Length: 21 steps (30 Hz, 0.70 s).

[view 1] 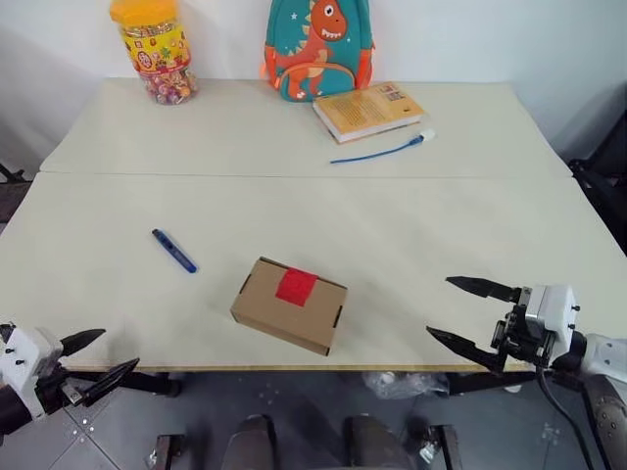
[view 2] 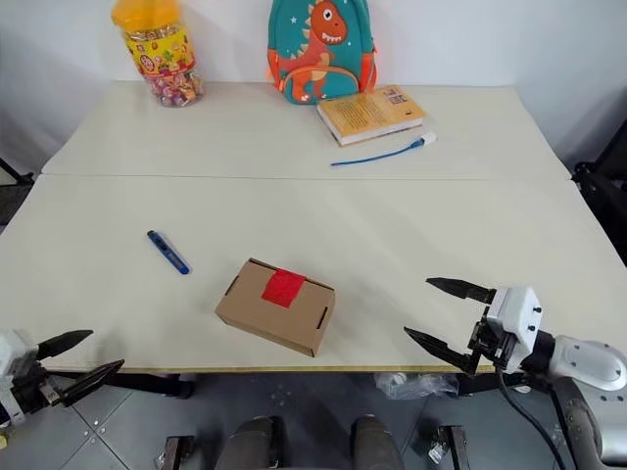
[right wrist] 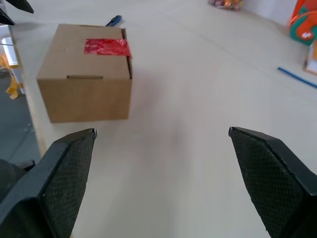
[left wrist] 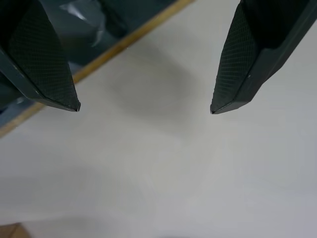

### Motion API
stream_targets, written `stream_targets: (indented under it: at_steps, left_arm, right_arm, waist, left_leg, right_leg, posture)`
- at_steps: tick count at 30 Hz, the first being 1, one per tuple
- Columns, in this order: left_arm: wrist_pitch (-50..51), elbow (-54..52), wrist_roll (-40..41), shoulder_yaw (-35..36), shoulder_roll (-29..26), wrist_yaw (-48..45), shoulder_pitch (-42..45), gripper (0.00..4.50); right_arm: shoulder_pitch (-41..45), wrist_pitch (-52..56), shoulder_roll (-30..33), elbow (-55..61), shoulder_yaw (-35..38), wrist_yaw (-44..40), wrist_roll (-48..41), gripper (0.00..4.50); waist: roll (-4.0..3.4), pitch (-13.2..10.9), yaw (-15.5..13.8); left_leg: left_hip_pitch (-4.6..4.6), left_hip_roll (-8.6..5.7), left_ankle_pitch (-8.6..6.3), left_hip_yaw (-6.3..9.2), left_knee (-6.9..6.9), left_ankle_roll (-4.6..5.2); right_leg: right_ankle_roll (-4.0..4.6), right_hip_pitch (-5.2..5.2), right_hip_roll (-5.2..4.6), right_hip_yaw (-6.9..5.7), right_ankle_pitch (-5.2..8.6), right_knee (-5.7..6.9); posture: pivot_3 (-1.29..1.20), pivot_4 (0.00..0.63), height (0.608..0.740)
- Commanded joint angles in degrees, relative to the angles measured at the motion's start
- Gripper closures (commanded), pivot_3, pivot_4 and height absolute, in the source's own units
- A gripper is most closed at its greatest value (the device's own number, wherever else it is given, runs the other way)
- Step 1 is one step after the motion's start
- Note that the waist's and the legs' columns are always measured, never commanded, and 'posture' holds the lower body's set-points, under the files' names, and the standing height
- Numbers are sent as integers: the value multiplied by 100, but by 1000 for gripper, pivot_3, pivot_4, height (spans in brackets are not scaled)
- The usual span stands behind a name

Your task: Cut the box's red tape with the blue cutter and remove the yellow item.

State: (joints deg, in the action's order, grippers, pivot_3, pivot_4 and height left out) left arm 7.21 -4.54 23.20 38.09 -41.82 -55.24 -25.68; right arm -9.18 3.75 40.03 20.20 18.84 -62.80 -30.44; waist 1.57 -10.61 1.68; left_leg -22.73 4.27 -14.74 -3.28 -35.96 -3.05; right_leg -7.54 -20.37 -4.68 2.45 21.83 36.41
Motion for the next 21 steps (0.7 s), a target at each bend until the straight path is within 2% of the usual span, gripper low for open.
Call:
stream_targets:
  at_steps: [1,5,6,9,14,19,21]
  left_arm:
    - [-147,-94,-53,26,-80,75,89,22]
    - [495,-494,368,-223,-88,-16,254,22]
    - [657,-694,508,-310,-85,-49,298,6]
    - [1044,-1328,767,-630,-111,-91,379,608]
    - [1389,-2236,596,-1625,-71,128,611,2148]
    - [1452,-2299,301,-2607,13,268,1104,3743]
    - [1426,-2225,133,-2953,74,343,1307,4451]
  right_arm:
    - [64,-47,87,86,-93,-2,50,31]
    - [299,104,111,73,-336,43,89,31]
    - [357,249,157,93,-433,37,70,203]
    - [585,377,187,161,-808,146,328,919]
    - [1236,564,-209,13,-1689,788,1004,2673]
    - [1861,382,-535,-594,-2472,1169,1879,4454]
    - [2257,197,-745,-1056,-2606,1474,2229,4500]
  waist:
    - [0,0,3]
    - [1,0,8]
    - [2,1,7]
    - [2,1,6]
    - [0,1,15]
    - [0,1,13]
    - [1,0,13]
  left_leg:
    - [1,1,-1,-1,0,0]
    - [5,8,-2,-9,-1,-2]
    - [5,9,-2,-9,-2,-2]
    - [8,11,-4,-15,-2,-1]
    - [21,21,-7,-29,-1,-8]
    - [31,25,-8,-46,-5,-14]
    - [31,25,-6,-60,-8,-19]
  right_leg:
    - [1,0,1,0,0,0]
    - [0,0,5,2,0,3]
    - [0,0,5,2,0,4]
    - [0,0,6,8,0,6]
    - [0,0,17,22,0,8]
    - [-1,-2,28,38,0,13]
    - [-1,-8,29,50,0,14]
  posture:
    - [0,150,740]
    - [0,150,740]
    - [0,150,740]
    - [0,150,740]
    - [0,150,740]
    - [0,150,740]
    - [0,150,740]
